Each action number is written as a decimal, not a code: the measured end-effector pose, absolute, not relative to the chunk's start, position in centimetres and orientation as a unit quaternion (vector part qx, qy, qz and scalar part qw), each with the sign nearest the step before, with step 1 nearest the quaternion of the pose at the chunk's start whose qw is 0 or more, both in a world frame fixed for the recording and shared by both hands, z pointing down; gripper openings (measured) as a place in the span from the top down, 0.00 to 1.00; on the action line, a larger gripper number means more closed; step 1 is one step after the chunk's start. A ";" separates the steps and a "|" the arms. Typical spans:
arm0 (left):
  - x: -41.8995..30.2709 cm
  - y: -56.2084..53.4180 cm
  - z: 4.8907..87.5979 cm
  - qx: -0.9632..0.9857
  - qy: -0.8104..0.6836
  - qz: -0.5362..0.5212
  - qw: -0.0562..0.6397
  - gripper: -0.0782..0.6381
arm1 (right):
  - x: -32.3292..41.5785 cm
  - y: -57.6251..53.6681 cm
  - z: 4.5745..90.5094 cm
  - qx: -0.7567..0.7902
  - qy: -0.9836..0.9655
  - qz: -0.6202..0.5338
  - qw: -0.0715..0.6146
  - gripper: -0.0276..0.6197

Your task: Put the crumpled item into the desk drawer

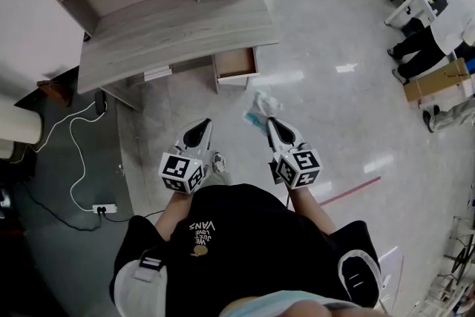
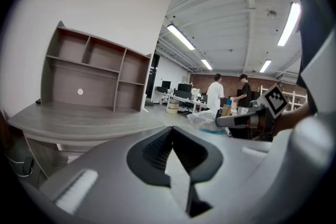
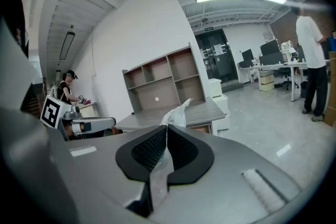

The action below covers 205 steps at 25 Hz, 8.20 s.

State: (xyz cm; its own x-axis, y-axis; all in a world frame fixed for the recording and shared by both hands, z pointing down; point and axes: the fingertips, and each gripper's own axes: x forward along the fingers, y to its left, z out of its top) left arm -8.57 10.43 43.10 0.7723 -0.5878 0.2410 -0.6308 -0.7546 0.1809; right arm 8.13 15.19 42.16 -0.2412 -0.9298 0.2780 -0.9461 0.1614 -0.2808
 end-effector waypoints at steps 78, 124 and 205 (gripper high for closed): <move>-5.8 -10.6 54.7 0.886 -0.406 0.120 0.190 0.82 | 10.4 -13.9 69.1 0.497 -0.772 0.304 0.255 0.94; -3.8 -10.6 58.6 0.879 -0.401 0.148 0.210 0.82 | 11.0 -16.4 74.1 0.476 -0.764 0.290 0.325 0.93; -3.2 -6.5 48.8 0.940 -0.289 0.120 0.138 0.82 | 11.5 -7.1 51.6 0.630 -0.742 0.216 0.081 0.95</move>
